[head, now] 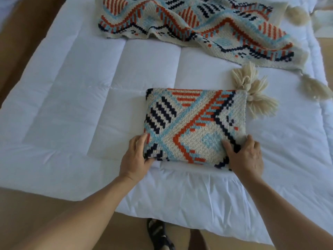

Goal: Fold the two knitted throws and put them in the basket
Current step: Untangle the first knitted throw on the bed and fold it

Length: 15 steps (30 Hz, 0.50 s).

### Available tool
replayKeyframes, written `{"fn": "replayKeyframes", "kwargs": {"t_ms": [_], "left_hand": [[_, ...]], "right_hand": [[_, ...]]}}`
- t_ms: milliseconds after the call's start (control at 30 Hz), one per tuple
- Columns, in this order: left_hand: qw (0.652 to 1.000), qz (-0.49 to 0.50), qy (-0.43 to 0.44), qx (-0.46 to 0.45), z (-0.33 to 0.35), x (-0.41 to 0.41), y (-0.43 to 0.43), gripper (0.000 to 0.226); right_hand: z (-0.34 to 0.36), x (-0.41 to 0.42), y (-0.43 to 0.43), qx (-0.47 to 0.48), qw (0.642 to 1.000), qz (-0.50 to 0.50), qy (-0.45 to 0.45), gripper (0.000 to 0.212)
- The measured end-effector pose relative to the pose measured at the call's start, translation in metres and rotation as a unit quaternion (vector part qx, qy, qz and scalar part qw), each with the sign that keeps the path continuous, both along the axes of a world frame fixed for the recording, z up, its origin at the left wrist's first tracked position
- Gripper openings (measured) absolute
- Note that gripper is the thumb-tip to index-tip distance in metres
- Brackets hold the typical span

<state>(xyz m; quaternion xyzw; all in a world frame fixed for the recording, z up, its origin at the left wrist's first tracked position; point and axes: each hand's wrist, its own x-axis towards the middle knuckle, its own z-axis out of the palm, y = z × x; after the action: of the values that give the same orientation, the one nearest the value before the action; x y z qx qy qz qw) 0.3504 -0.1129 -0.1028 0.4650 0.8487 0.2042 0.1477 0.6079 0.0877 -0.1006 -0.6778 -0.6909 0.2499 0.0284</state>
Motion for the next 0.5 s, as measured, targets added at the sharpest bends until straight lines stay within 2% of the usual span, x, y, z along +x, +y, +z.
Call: {"fn": "replayKeyframes", "kwargs": {"t_ms": [67,167,300,500], "left_hand": [[0.996,0.083,-0.031,-0.028,0.004,0.009,0.004,0.09],[0.989,0.126,-0.035,-0.061,0.007,0.016,0.007,0.089],[0.989,0.109,0.01,-0.103,0.005,0.011,0.002,0.081],[0.972,0.052,0.086,-0.211,0.0,-0.016,-0.009,0.085]], "right_hand": [[0.004,0.003,-0.001,-0.016,0.999,-0.038,-0.001,0.079],[0.004,0.007,0.0,-0.053,0.996,-0.077,0.001,0.069],[-0.001,0.014,0.005,-0.079,0.994,-0.068,0.009,0.07],[-0.001,0.021,0.018,-0.069,0.996,-0.055,0.014,0.06]]}}
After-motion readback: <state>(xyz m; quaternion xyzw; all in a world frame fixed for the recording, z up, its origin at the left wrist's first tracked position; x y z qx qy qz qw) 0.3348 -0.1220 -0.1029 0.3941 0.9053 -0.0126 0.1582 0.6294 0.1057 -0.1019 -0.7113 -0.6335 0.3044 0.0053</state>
